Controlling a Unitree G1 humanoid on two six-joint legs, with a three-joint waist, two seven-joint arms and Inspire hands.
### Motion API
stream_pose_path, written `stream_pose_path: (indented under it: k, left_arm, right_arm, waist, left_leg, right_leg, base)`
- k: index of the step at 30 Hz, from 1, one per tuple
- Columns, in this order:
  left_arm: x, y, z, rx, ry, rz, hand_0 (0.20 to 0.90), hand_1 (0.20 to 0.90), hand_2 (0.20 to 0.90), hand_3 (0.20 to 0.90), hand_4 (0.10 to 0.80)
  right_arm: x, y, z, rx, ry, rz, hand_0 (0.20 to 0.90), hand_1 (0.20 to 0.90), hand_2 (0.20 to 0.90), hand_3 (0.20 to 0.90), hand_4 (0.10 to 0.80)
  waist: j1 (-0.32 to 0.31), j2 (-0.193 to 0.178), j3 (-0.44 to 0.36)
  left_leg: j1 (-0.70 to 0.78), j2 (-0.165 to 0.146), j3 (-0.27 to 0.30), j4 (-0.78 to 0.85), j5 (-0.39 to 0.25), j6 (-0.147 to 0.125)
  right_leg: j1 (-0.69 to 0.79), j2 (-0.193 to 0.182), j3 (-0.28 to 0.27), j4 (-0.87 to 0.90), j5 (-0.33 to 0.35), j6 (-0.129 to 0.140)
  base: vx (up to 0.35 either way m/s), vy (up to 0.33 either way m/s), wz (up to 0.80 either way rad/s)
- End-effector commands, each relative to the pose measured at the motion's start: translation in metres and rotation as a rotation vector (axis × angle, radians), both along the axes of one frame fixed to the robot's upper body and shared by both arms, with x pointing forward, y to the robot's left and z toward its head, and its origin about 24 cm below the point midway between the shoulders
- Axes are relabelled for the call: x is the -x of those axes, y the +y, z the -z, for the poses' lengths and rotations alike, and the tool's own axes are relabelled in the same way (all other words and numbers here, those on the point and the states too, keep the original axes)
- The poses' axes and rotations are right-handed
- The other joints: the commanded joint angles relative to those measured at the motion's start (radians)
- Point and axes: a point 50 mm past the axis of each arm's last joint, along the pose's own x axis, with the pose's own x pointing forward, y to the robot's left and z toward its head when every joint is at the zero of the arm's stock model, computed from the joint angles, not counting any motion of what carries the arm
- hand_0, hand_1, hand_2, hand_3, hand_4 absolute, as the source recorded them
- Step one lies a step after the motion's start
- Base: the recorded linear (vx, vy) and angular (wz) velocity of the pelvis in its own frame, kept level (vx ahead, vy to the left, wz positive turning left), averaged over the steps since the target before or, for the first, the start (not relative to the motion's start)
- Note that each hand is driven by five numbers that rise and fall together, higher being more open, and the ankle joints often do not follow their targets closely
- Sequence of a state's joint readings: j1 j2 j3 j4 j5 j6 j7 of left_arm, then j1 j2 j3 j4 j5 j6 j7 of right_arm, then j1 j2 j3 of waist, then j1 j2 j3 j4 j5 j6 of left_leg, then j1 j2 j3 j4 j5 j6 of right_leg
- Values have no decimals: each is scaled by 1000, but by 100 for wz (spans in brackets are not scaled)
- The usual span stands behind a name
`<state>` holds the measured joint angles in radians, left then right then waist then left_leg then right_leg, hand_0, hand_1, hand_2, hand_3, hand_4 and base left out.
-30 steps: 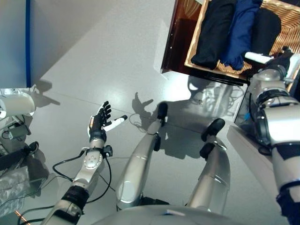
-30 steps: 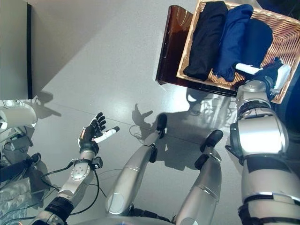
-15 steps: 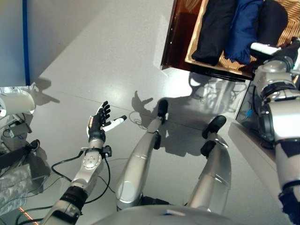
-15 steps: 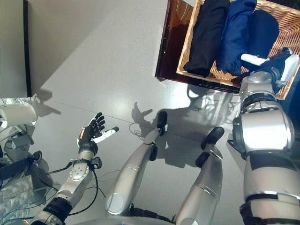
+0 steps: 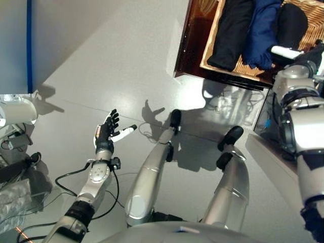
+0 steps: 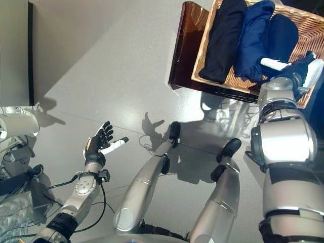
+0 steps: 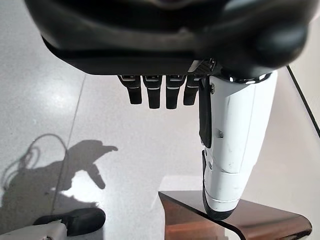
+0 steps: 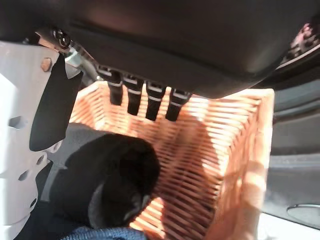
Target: Pick up the clothes and place them into the washing machine
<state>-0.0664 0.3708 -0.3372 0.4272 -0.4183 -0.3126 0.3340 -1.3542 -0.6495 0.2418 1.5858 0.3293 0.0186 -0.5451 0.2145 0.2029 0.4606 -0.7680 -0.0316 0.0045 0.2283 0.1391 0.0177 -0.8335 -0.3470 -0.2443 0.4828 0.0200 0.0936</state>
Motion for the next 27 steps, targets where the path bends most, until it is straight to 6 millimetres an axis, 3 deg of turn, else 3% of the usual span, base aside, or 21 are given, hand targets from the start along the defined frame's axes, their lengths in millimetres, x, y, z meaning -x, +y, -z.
stream_pose_path:
  k: [1,9,27]
  left_arm:
    - [7,29,-8,-82,-52,-80,900,900,900,900,800]
    - [10,34,0,-96,-14,-102,900,900,900,900,800]
    - [19,42,9,-114,27,-135,900,900,900,900,800]
  right_arm:
    - [-1,0,-26,127,-128,8,900,900,900,900,800]
    - [-13,29,-7,105,-155,-56,900,900,900,900,800]
    - [-10,27,-13,107,-246,-17,900,900,900,900,800]
  waist:
    - [-1,-6,5]
    - [-32,-26,22]
    - [-60,-41,30]
  left_leg:
    - [-44,9,25,109,-162,-88]
    - [-35,23,37,107,-160,-88]
    - [-26,38,44,122,-156,-92]
  right_leg:
    - [69,33,40,-60,-87,37]
    - [74,53,46,-68,-82,30]
    - [76,64,52,-57,-79,23]
  base:
    - [0,0,0]
    - [-36,-7,-8]
    - [-16,-2,-3]
